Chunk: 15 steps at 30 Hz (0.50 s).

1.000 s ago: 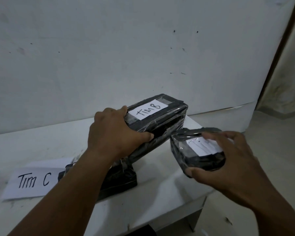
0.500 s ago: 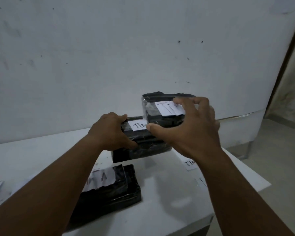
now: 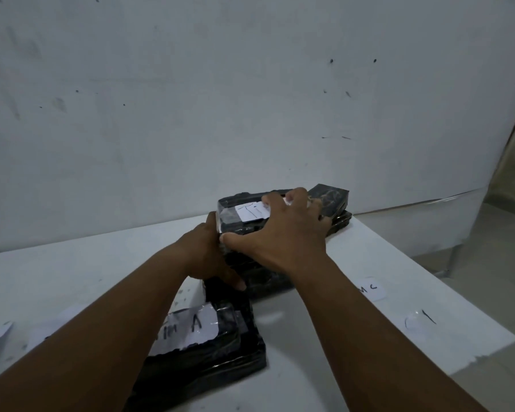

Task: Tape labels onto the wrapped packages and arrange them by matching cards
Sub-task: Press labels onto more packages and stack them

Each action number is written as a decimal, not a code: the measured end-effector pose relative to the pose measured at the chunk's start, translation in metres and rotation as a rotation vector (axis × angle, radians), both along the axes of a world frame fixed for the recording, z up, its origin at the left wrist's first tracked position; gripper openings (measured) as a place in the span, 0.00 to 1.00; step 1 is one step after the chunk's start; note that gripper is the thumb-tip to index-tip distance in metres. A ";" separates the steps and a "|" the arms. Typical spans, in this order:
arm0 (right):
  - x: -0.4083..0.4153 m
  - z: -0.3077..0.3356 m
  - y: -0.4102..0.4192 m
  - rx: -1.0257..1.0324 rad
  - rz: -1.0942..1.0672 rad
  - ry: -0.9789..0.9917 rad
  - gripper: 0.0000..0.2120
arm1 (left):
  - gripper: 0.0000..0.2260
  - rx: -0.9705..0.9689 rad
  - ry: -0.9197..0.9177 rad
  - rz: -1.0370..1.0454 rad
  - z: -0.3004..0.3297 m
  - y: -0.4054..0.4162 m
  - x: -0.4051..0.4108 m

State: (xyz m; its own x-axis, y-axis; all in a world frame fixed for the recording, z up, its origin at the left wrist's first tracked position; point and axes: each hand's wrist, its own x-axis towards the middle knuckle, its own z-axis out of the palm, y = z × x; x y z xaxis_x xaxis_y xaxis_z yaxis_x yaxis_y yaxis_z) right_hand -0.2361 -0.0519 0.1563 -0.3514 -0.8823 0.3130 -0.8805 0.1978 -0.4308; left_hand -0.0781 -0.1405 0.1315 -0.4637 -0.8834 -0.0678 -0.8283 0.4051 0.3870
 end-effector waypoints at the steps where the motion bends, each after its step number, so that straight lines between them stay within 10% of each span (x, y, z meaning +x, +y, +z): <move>1: 0.002 -0.003 -0.002 0.011 0.001 0.003 0.52 | 0.70 0.014 -0.010 -0.006 0.001 0.000 0.001; 15: 0.020 -0.031 -0.018 0.116 0.015 -0.010 0.58 | 0.75 0.146 -0.011 0.090 -0.004 -0.005 0.019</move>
State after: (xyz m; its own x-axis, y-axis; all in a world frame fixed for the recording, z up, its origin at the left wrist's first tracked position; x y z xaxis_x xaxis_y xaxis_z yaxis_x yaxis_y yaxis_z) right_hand -0.2158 -0.0699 0.1258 -0.3402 -0.9178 0.2048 -0.8796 0.2337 -0.4143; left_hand -0.0589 -0.1459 0.1280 -0.3820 -0.9015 -0.2032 -0.8630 0.2694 0.4274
